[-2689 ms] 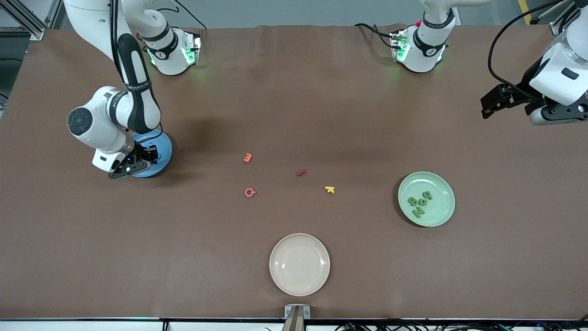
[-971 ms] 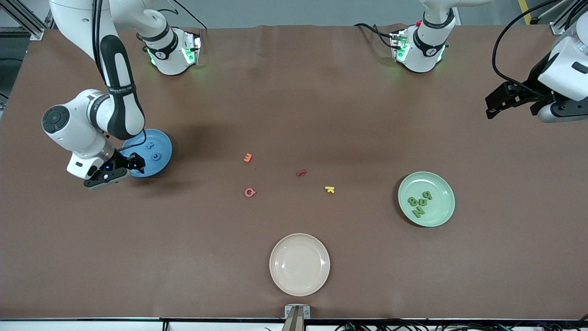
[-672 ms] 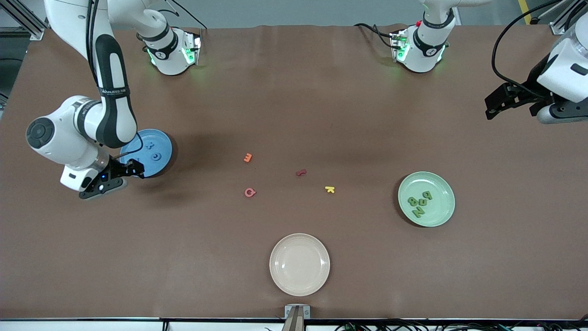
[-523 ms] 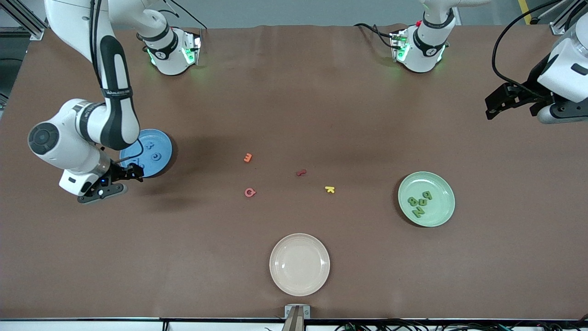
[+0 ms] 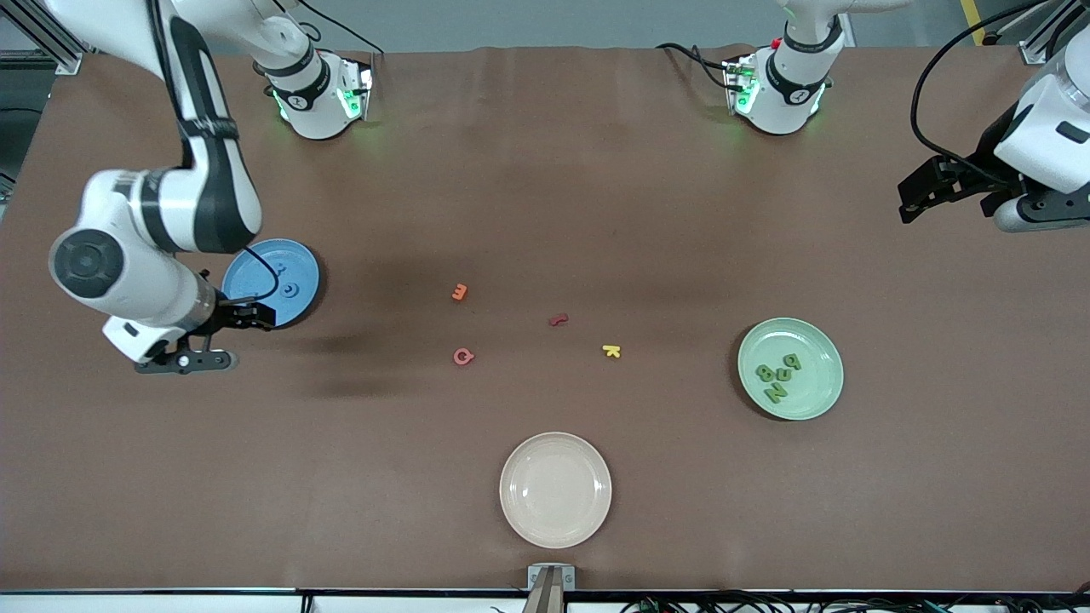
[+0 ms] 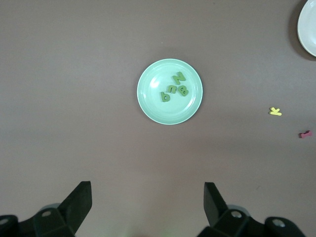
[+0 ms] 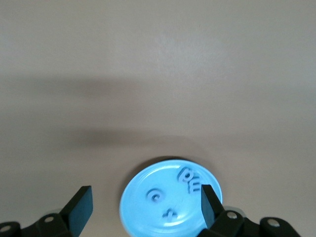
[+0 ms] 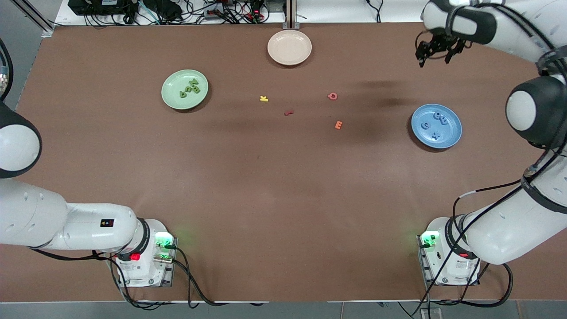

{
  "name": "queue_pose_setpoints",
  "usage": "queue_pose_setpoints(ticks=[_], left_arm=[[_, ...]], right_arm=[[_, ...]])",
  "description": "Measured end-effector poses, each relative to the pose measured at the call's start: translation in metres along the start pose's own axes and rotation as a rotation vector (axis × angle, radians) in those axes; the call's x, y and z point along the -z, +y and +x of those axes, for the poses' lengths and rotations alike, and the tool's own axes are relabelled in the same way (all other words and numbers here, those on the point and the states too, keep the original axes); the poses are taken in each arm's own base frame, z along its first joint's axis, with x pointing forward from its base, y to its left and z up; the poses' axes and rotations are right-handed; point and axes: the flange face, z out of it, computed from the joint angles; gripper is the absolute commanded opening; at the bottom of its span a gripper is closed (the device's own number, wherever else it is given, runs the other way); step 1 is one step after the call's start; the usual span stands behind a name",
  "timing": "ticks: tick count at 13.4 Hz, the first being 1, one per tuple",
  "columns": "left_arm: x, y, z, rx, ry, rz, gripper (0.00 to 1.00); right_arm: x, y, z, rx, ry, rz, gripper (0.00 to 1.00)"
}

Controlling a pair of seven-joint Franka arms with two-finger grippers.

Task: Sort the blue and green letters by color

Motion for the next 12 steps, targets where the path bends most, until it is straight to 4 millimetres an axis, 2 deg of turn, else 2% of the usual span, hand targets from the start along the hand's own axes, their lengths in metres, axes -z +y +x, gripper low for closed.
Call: queue_pose_setpoints(ticks=[4,6,8,10,12], left_arm=[[0.000,-0.001,0.000,0.001,0.000,0.000,1.00],[0.000,-0.001,0.000,-0.006,-0.003,0.000,1.00],[-0.001,-0.006,0.000,-0.025,-0.012,0.002,1.00],[-0.001,-0.018,0.001,-0.042,-0.016,0.002,1.00],[0.001,-0.022,-0.001,-0.044,-0.016,0.003,1.00]], right_arm=[[0.113,0.011,-0.008,-0.013,0.079,0.032,0.97],[0.156,0.013,-0.017,-0.011,0.104,0.040,0.97],[0.180,0.013,-0.025,-0.009,0.128,0.050,0.97],[0.184,0.014,-0.027,-0.011,0.133,0.053,0.97],[0.183,0.016,-0.026,-0.016,0.131,0.052,0.97]])
